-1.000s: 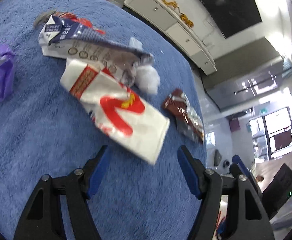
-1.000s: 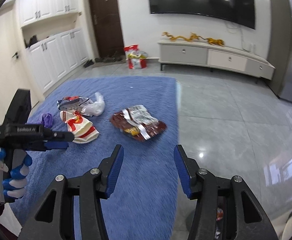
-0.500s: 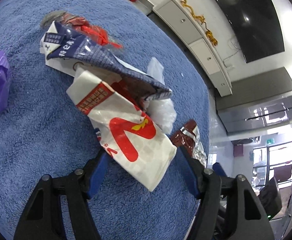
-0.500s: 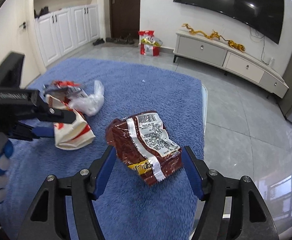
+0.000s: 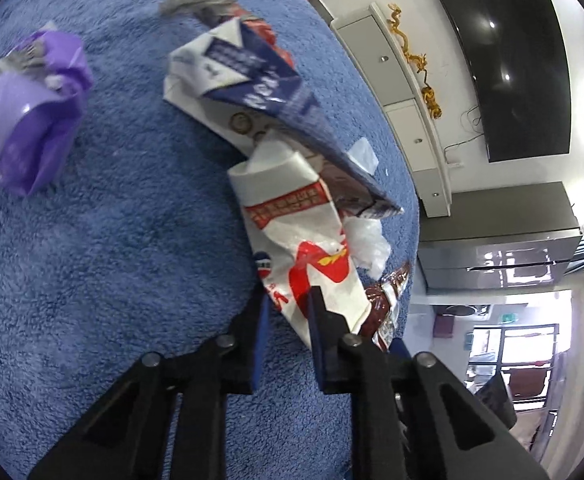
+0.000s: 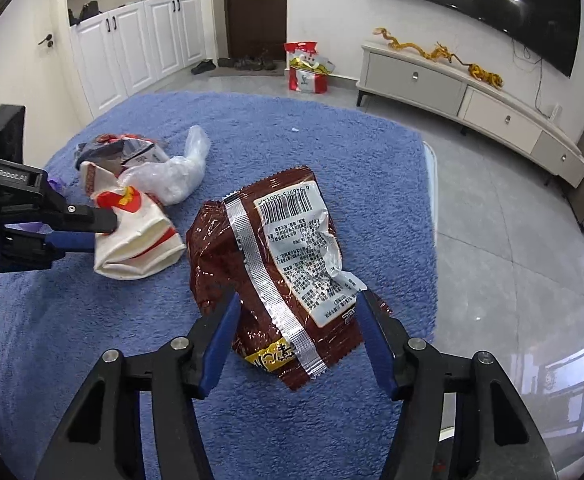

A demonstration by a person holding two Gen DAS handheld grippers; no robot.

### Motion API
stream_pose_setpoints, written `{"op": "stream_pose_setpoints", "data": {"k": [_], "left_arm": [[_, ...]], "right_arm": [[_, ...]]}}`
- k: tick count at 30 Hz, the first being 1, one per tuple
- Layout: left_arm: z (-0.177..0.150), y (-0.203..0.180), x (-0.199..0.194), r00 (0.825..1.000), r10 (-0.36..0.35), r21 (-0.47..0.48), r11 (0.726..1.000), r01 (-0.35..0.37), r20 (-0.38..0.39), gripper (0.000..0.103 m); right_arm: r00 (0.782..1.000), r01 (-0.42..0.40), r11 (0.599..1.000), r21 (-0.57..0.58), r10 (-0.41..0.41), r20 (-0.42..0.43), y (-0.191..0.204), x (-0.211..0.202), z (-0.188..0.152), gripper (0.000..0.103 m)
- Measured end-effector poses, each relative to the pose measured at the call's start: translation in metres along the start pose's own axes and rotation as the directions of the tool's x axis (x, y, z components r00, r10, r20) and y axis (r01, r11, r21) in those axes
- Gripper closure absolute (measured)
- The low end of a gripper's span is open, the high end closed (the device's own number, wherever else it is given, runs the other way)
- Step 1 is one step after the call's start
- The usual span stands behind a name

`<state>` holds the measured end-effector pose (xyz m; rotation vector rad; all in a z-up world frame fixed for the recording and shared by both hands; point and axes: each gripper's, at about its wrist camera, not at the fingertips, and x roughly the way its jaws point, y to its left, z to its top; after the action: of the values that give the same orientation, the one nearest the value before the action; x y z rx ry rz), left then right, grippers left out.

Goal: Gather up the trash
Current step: 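Grasp the white-and-red paper bag with the left tool while the right tool grasps the brown wrapper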

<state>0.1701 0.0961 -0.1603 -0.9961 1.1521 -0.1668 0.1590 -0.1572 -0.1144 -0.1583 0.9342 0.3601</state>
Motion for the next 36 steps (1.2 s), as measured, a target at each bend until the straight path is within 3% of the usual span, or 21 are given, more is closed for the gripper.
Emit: {"op": "stream_pose_setpoints", "data": {"k": [2, 3, 6, 9, 12, 14, 15, 16, 21, 24, 26, 28, 29, 33, 36], "left_arm": [[-0.001, 0.003, -0.003, 1.0, 0.002, -0.001, 1.0, -0.002, 0.0, 0.093], [-0.003, 0.006, -0.005, 1.0, 0.01, 0.0, 1.0, -0.01, 0.002, 0.102], [-0.002, 0.019, -0.011, 1.0, 0.007, -0.017, 1.0, -0.007, -0.001, 0.103], [-0.004, 0.023, -0.019, 1.0, -0.005, -0.012, 1.0, 0.005, 0.008, 0.103], [-0.003, 0.027, -0.027, 0.999, -0.035, 0.001, 0.999, 0.035, 0.014, 0.103], [-0.004, 0.028, -0.033, 0.998, -0.066, 0.018, 0.998, 0.065, 0.014, 0.103], [-0.005, 0.026, -0.035, 0.997, -0.075, 0.03, 0.997, 0.074, 0.017, 0.103], [-0.006, 0.025, -0.038, 0.996, -0.083, 0.041, 0.996, 0.082, 0.017, 0.103], [-0.016, 0.02, -0.053, 0.996, -0.08, 0.107, 0.991, 0.075, 0.038, 0.103], [-0.015, 0.021, -0.065, 0.995, -0.055, 0.139, 0.989, 0.044, 0.077, 0.098], [-0.012, 0.023, -0.069, 0.995, -0.053, 0.135, 0.99, 0.041, 0.089, 0.085], [-0.004, 0.025, -0.07, 0.993, -0.057, 0.109, 0.993, 0.045, 0.105, 0.04], [-0.002, 0.026, -0.072, 0.99, -0.063, 0.094, 0.994, 0.051, 0.124, 0.036], [0.013, 0.022, -0.069, 0.988, -0.064, 0.079, 0.995, 0.054, 0.14, 0.036], [0.022, 0.021, -0.058, 0.99, -0.045, 0.041, 0.998, 0.04, 0.132, 0.036]], "right_arm": [[1.0, -0.027, 1.0, -0.005, 0.027, -0.016, 0.005, 0.002, -0.004, 0.041], [0.999, -0.028, 0.999, -0.016, 0.027, -0.029, 0.01, 0.005, -0.007, 0.041], [1.0, -0.007, 0.999, -0.04, 0.006, -0.025, 0.017, 0.005, -0.011, 0.037], [1.0, -0.005, 1.0, -0.021, 0.004, -0.019, 0.019, 0.004, -0.011, 0.041], [1.0, -0.017, 1.0, 0.002, 0.017, -0.007, 0.018, 0.002, -0.01, 0.064], [0.999, -0.033, 0.999, 0.023, 0.033, 0.005, 0.017, 0.0, -0.01, 0.087], [0.999, -0.037, 0.999, 0.031, 0.037, 0.012, 0.016, -0.001, -0.01, 0.089], [0.999, -0.046, 0.998, 0.039, 0.045, 0.021, 0.017, -0.002, -0.01, 0.098], [0.997, -0.076, 0.996, 0.045, 0.074, 0.039, 0.024, -0.01, -0.014, 0.102], [0.996, -0.086, 0.996, 0.035, 0.084, 0.037, 0.031, -0.016, -0.02, 0.102], [0.995, -0.09, 0.995, 0.034, 0.089, 0.035, 0.033, -0.018, -0.023, 0.101], [0.994, -0.099, 0.994, 0.049, 0.097, 0.044, 0.029, -0.02, -0.022, 0.101], [0.994, -0.103, 0.993, 0.06, 0.1, 0.05, 0.027, -0.021, -0.022, 0.1], [0.992, -0.107, 0.989, 0.098, 0.099, 0.08, 0.016, -0.024, -0.018, 0.098], [0.991, -0.102, 0.988, 0.116, 0.092, 0.093, 0.006, -0.023, -0.012, 0.088]]}}
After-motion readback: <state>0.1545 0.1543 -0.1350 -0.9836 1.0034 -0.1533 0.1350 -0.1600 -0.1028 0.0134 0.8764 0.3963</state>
